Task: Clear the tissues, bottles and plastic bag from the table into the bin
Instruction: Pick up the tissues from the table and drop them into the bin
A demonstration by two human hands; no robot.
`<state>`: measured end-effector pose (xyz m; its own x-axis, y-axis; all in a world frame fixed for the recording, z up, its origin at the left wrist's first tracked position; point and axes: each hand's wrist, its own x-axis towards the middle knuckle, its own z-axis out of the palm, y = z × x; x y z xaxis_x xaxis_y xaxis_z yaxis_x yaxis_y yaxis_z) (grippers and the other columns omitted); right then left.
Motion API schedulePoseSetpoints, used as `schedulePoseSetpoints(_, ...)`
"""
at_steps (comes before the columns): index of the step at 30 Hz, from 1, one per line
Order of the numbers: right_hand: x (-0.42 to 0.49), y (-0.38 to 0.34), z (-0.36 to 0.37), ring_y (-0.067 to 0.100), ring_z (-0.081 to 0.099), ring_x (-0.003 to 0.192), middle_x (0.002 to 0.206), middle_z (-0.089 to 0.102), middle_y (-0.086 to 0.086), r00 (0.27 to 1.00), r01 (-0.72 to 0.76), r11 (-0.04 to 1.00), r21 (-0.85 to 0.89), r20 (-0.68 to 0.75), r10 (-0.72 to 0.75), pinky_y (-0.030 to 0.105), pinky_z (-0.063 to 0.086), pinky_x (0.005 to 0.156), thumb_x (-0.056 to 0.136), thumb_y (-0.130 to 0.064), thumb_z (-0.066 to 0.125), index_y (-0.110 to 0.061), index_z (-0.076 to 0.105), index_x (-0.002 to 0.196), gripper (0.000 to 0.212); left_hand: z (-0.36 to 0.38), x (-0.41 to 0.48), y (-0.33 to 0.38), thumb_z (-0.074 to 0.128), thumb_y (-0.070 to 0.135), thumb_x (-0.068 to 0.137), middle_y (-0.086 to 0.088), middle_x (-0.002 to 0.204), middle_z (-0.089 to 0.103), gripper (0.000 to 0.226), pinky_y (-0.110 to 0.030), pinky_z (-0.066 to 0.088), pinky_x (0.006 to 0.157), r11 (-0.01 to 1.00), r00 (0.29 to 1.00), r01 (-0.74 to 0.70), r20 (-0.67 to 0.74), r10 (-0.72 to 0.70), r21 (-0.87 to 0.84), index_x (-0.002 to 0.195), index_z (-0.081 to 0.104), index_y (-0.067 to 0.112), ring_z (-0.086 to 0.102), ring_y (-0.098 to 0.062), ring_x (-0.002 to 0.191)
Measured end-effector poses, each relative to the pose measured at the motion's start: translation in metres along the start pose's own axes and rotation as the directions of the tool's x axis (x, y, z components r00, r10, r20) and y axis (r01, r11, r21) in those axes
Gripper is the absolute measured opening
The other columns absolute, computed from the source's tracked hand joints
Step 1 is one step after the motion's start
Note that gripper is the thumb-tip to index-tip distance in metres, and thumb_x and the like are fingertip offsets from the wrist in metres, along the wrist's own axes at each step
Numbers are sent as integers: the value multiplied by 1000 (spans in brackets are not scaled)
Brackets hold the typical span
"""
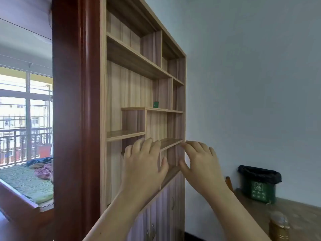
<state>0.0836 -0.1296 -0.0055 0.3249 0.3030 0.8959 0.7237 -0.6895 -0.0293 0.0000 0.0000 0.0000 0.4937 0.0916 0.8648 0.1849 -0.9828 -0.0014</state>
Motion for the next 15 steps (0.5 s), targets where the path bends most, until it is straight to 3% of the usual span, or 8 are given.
schedulePoseSetpoints(2, 0, 1, -3, 33, 64, 83, 93, 69, 8, 998, 16, 1000, -11, -54, -17, 48, 51, 72, 73, -27, 42, -8, 68, 92, 37, 0, 1, 4, 39, 39, 76, -6, 106, 68, 47, -43, 48, 81, 999, 1000, -26, -18, 25, -24, 104, 66, 12, 61, -28, 100)
schedulePoseSetpoints(7, -9, 14, -8, 33, 64, 83, 92, 70, 10, 994, 5, 999, -48, -112, -10, 48, 51, 72, 68, -18, 59, -6, 68, 94, 30, 13, -1, 16, 38, 40, 78, -4, 107, 67, 48, -43, 46, 84, 996, 997, -58, -50, 55, -73, 108, 64, 13, 60, -26, 102)
schedulePoseSetpoints(15, -39, 37, -24, 31, 63, 91, 100, 69, 10, 999, -39, 988, -149, -39, 34, 48, 50, 78, 77, -28, 49, -8, 66, 101, 36, 34, -13, 44, 39, 40, 79, -6, 110, 67, 50, -45, 46, 85, 973, 993, -119, 0, 121, -199, 112, 62, 11, 60, -28, 104)
